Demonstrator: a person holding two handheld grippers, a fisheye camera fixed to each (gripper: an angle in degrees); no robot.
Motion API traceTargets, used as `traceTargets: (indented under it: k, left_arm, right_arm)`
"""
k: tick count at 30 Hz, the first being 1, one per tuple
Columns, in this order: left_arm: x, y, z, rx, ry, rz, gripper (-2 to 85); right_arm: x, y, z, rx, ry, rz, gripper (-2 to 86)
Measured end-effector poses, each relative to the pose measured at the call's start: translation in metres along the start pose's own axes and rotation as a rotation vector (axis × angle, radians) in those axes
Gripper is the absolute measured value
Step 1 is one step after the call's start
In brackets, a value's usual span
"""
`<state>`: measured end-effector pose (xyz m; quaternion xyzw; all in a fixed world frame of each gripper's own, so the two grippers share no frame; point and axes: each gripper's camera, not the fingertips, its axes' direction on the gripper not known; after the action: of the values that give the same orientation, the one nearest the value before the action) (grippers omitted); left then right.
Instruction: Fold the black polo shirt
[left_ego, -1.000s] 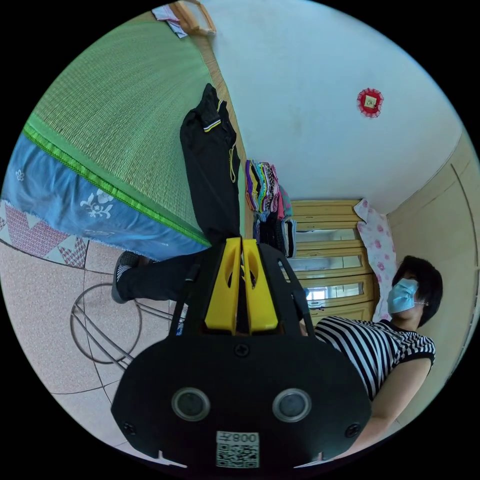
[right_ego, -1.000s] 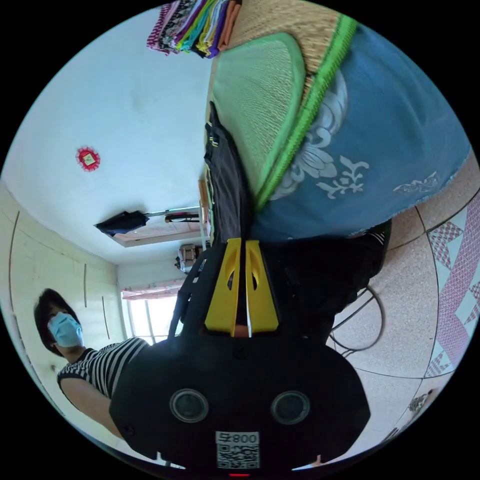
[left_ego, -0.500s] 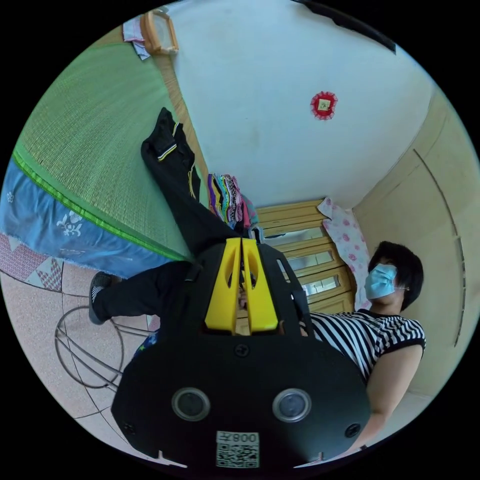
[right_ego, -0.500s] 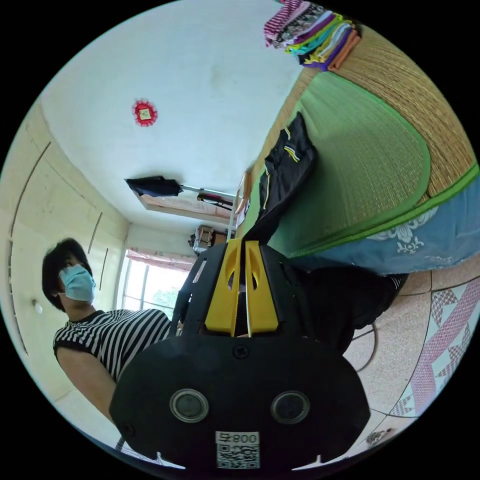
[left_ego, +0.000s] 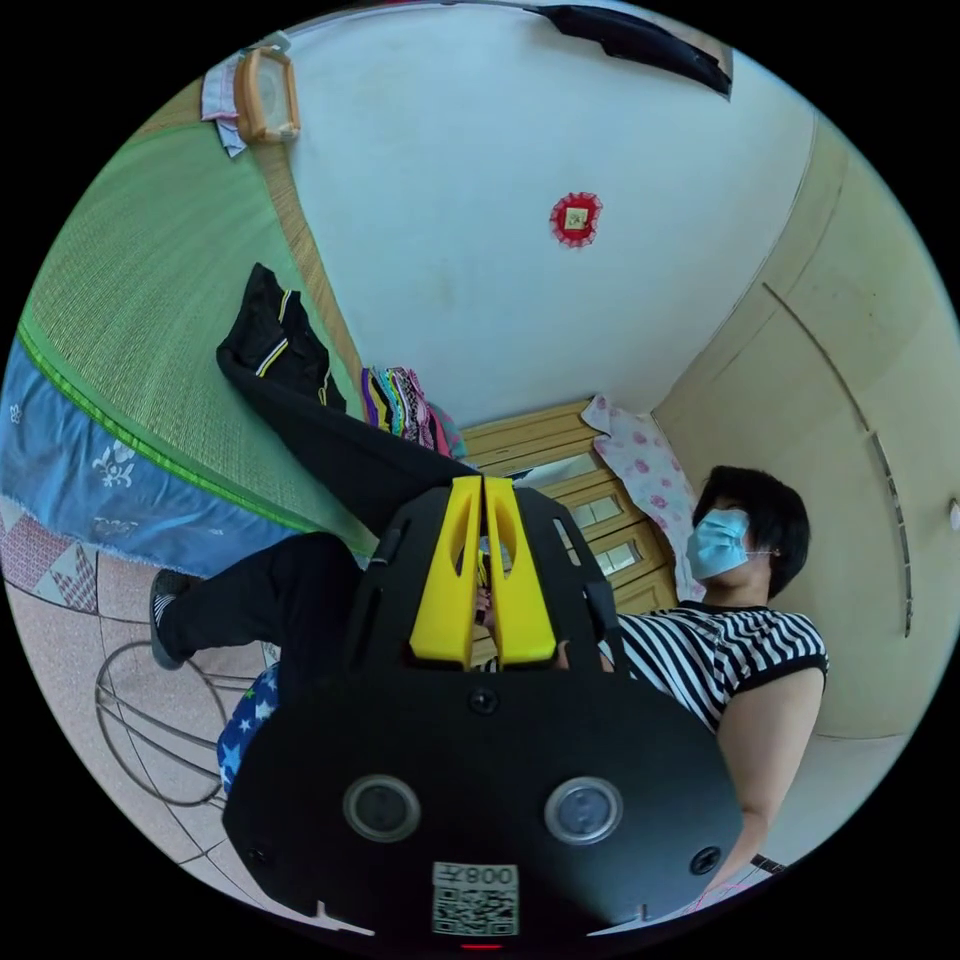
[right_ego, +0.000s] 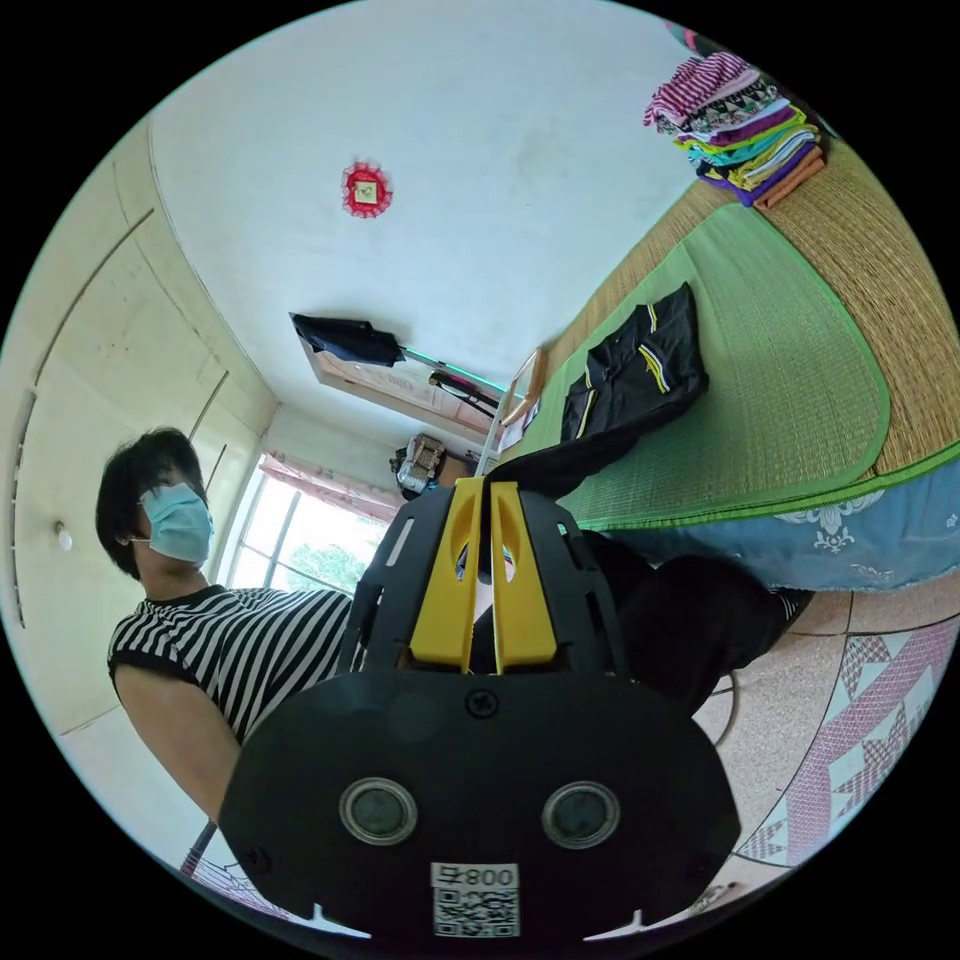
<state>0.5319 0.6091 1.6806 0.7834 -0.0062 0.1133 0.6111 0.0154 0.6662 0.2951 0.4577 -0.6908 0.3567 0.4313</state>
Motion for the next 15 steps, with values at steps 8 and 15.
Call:
traceTargets:
  k: [8,15]
  left_arm:
    - [0.024,0.003,-0.012,0.001,0.049,0.043,0.2]
    - [0.037,-0.005,-0.016,0.017,0.094,0.080,0.2]
  right_arm:
    - [-0.018,-0.002,-0.012,0.009,-0.002,-0.050,0.6]
    - [-0.024,-0.009,-0.021,0.031,-0.004,-0.087,0.7]
